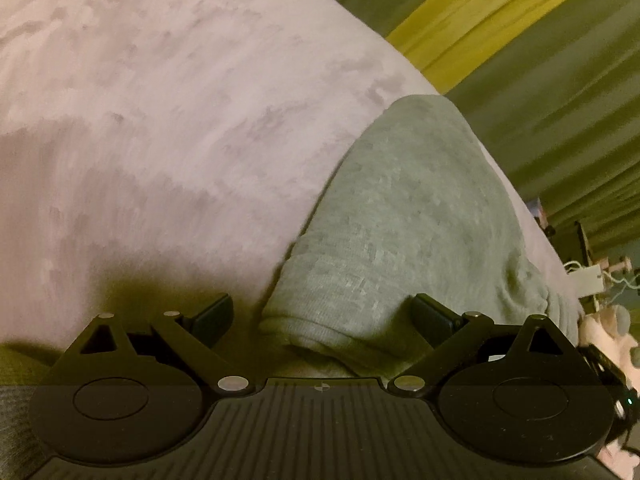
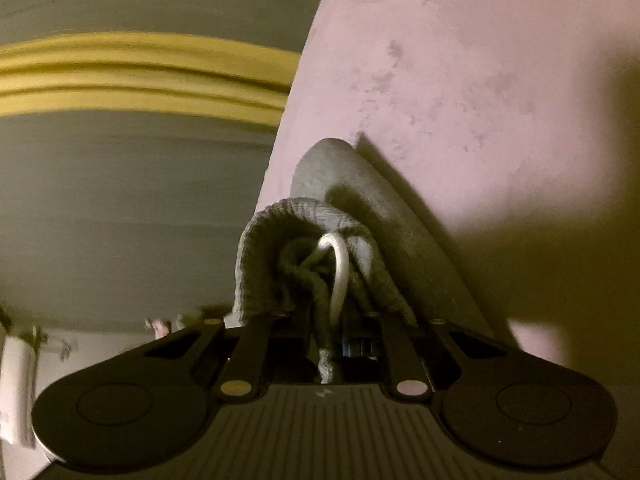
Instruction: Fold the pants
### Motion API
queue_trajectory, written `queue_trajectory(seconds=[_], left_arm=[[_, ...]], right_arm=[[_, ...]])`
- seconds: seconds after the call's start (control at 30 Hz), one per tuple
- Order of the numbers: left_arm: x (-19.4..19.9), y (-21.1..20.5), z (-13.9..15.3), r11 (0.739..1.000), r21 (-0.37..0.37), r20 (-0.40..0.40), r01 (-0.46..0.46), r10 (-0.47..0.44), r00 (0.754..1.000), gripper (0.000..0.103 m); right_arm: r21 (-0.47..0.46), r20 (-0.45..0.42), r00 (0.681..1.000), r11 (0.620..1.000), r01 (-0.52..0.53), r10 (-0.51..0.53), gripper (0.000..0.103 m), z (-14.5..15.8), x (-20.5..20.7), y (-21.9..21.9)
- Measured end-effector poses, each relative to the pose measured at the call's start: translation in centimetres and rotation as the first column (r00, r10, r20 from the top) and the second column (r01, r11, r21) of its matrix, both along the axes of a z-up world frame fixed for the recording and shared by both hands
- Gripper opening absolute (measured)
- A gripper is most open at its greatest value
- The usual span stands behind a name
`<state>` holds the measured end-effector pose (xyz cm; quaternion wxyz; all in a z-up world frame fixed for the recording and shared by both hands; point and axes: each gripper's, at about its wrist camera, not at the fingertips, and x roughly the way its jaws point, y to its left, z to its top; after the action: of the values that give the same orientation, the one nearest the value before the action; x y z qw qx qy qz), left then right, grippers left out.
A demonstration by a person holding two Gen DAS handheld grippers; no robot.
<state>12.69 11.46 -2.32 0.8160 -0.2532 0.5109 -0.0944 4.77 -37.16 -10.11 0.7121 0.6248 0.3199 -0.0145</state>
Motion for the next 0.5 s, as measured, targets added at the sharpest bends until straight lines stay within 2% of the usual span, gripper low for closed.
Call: queue_trajectory(seconds=[0.07,0.13,0.17,0.27,0.3,0.37,0.4,0.43,0.5], left_arm=[[0.1,0.3,-0.2,1.000,-0.014,-0.014,-0.010,0.010,1.000,0.099],[0.2,0.5,-0.4,0.999,-0.031,-0.024,-0.018,0.017,1.000,0.099],[0.3,0.6,-0.4,0.999,-0.037,-0.028,-0.022,0.020,0.999,0.099],[0.4,0.5,-0.5,0.999,-0.047,-0.036,-0.024,0.022,0.999,0.099],[0.4,0.5,-0.5,0.999,-0.045,-0.038,-0.023,0.021,0.999,0.099],[0.4,0.4,-0.5,0.999,-0.042,-0.036,-0.020,0.018,0.999,0.099],[0.4,0.4,-0.5,0.999,-0.040,-0.035,-0.019,0.018,0.999,0.099],[0.4,0.4,-0.5,0.999,-0.039,-0.035,-0.019,0.018,0.999,0.099],[0.5,0.4,-0.6,0.999,-0.040,-0.038,-0.020,0.019,0.999,0.099]], right_arm=[[-0.067,0.011,1.000,0.998,-0.004,0.005,0.025,1.3,-0.7,-0.3],[-0.122,0.007,1.000,0.993,0.004,-0.003,0.048,2.5,-2.0,-1.0],[-0.133,0.015,1.000,0.991,0.013,-0.011,0.053,2.8,-2.2,-1.2],[-0.163,0.035,0.998,0.985,0.064,-0.059,0.055,3.4,-3.5,-2.2],[-0.167,0.035,0.997,0.983,0.081,-0.076,0.053,3.5,-3.7,-2.4],[-0.192,0.025,0.997,0.978,0.077,-0.073,0.041,3.5,-3.2,-2.3],[-0.204,0.013,0.998,0.977,0.060,-0.058,0.030,3.3,-3.3,-2.1],[-0.213,0.000,0.999,0.976,0.038,-0.039,0.026,3.1,-3.2,-1.9],[-0.235,-0.036,0.999,0.972,0.007,-0.016,0.010,2.2,-1.6,-1.0]])
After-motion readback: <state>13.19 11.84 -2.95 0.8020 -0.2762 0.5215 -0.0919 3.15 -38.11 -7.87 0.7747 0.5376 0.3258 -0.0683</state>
